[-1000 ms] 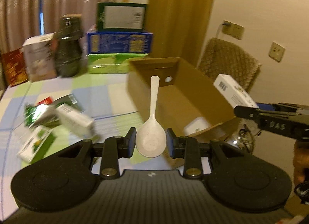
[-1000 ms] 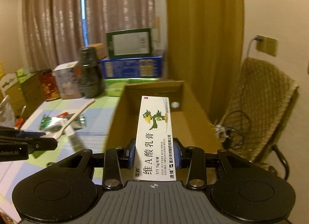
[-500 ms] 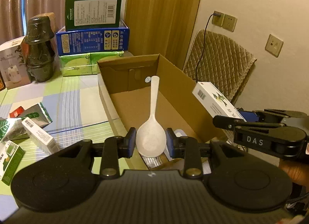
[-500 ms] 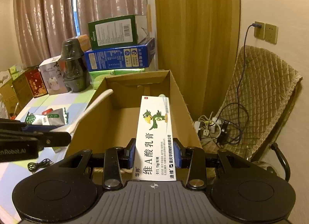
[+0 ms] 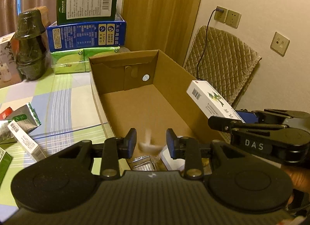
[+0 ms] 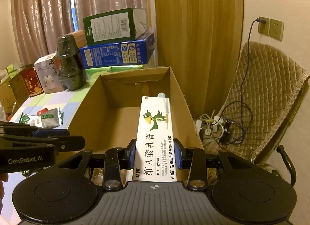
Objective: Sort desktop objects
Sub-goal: 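Carry the ointment box and spoon into the cardboard box and release both, then withdraw both tools from the box back over the table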
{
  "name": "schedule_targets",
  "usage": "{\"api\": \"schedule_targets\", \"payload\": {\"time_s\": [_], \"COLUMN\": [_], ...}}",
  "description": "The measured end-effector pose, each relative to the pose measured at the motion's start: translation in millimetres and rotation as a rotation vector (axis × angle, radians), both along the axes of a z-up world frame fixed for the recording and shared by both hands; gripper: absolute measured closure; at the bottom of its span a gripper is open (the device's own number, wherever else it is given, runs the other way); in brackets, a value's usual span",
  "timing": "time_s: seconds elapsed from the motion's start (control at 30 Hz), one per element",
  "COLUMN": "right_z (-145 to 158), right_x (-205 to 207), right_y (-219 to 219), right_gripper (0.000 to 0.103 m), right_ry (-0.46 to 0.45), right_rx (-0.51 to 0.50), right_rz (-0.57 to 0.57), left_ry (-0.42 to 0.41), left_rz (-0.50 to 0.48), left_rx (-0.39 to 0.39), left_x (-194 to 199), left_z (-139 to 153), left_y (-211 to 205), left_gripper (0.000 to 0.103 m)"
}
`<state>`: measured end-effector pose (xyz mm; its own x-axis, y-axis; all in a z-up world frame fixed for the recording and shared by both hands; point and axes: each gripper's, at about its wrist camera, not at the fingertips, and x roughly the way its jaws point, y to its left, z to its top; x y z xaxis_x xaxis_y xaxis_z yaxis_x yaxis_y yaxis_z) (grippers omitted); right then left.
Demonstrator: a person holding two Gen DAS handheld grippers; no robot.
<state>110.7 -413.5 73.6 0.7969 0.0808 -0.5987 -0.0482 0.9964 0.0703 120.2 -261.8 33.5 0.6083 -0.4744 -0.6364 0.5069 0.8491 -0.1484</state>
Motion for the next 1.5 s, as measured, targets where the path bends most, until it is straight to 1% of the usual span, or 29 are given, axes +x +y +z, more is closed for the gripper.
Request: {"api": "schedule_targets", "payload": {"time_s": [0.2, 0.3, 0.43, 0.47, 0.5, 0.57, 0.77, 0.93, 1.07, 1.13, 1.23, 1.27, 1.33, 1.4, 1.5], "right_z": [-2, -1, -2, -1, 1, 3, 5, 13, 19, 21, 24, 25, 27, 29, 33], "right_x": [6, 14, 24, 24, 23, 15, -21, -51, -66, -73, -81, -84, -90, -95, -101], "right_y": [2, 4, 8, 7, 6, 4, 2, 11, 20, 25, 33, 35, 41, 47, 58], "right_gripper": [0.067, 0.067, 0.067, 0.062, 0.052, 0.042, 0.036, 0.031, 0.024, 0.022, 0.019, 0.017, 0.013, 0.008, 0.002], "right_ry": [0.005, 0.002, -0.014, -0.016, -0.023, -0.034, -0.041, -0.07, -0.085, -0.085, -0.084, -0.084, -0.083, -0.087, -0.091], "right_rx": [0.005, 0.015, 0.034, 0.031, 0.036, 0.056, 0.088, 0.096, 0.108, 0.113, 0.117, 0.118, 0.123, 0.126, 0.125], "right_rz": [0.003, 0.011, 0.037, 0.028, 0.018, 0.011, -0.031, -0.04, -0.035, -0.031, -0.026, -0.022, -0.009, 0.004, 0.031], "left_ry": [0.009, 0.004, -0.005, -0.008, -0.011, -0.015, -0.017, -0.01, -0.01, -0.014, -0.031, -0.034, -0.034, -0.036, -0.04], "left_rz": [0.033, 0.048, 0.068, 0.072, 0.077, 0.087, 0.126, 0.149, 0.169, 0.182, 0.197, 0.206, 0.22, 0.241, 0.269], "left_rx": [-0.031, -0.032, -0.044, -0.045, -0.044, -0.049, -0.054, -0.046, -0.041, -0.038, -0.024, -0.023, -0.022, -0.016, -0.006], "left_x": [-4, -8, -13, -15, -16, -19, -29, -39, -49, -55, -64, -68, -73, -80, -90], "left_z": [-1, -1, 3, 5, 6, 8, 9, 8, 11, 13, 17, 19, 21, 23, 25], "left_y": [15, 23, 34, 37, 40, 47, 66, 81, 96, 104, 115, 120, 130, 142, 160], "left_gripper": [0.074, 0.07, 0.069, 0.069, 0.068, 0.065, 0.062, 0.056, 0.053, 0.048, 0.039, 0.035, 0.031, 0.024, 0.018]}}
